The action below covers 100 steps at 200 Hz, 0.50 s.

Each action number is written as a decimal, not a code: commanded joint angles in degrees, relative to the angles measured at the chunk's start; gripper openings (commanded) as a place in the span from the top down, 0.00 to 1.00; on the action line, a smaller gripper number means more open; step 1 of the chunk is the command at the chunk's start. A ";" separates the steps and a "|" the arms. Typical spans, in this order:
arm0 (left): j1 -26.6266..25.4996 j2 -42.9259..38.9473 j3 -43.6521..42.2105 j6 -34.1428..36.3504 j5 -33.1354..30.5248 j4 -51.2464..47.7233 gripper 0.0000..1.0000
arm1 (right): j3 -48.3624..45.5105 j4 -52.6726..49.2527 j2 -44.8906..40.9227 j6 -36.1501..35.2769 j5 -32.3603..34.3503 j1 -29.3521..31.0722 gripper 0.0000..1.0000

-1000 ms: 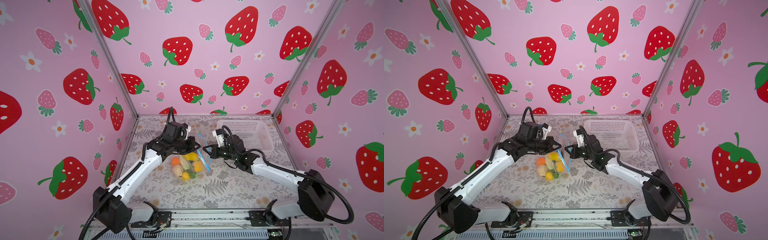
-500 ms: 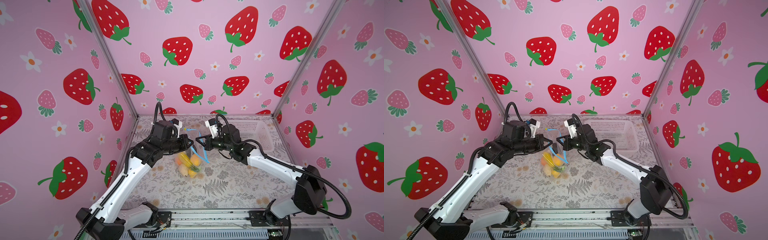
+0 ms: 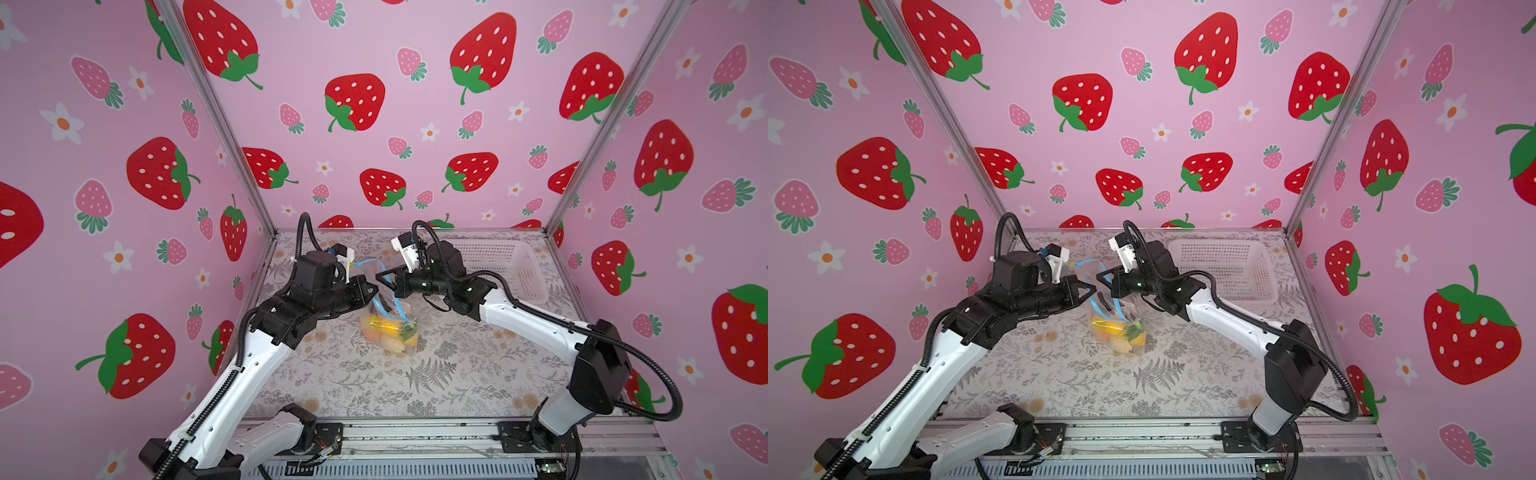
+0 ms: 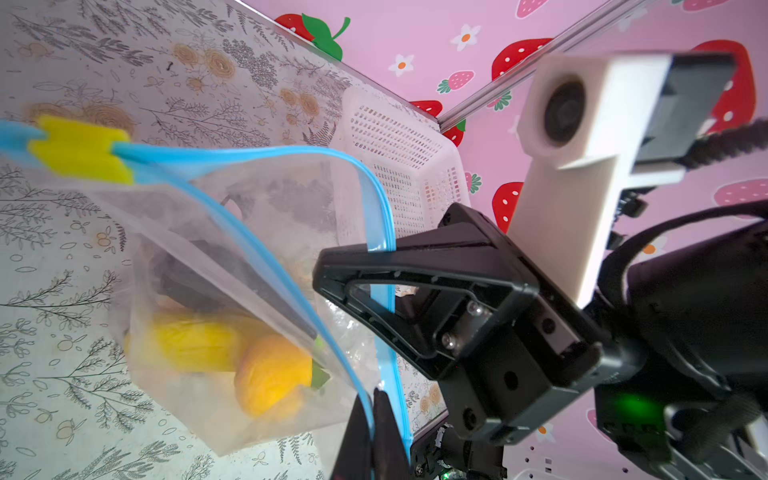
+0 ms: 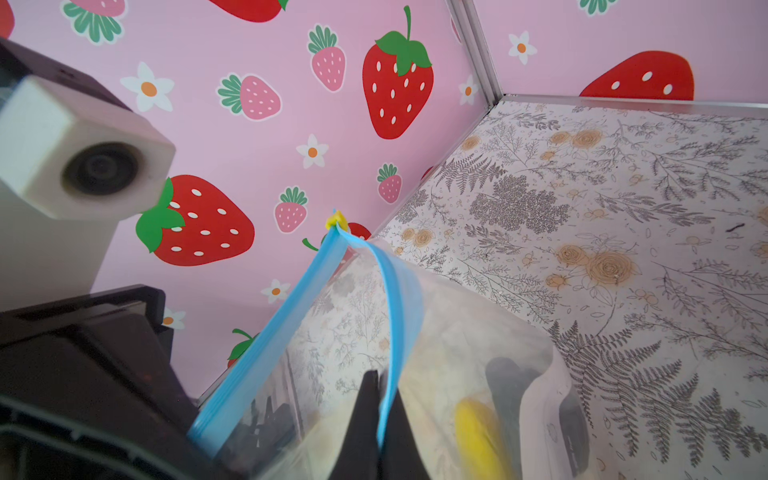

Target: Place the food in the zip-top bag and seal the zipper

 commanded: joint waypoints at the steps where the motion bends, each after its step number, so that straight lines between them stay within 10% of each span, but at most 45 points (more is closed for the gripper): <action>1: 1.66 -0.23 -2.60 -0.66 1.39 3.30 1.00 | 1.67 -0.34 0.11 -1.33 1.21 0.34 0.99; 100: 3.53 0.10 -4.14 -1.87 4.48 5.51 1.00 | 6.02 -6.80 -2.42 -9.06 5.30 0.16 0.78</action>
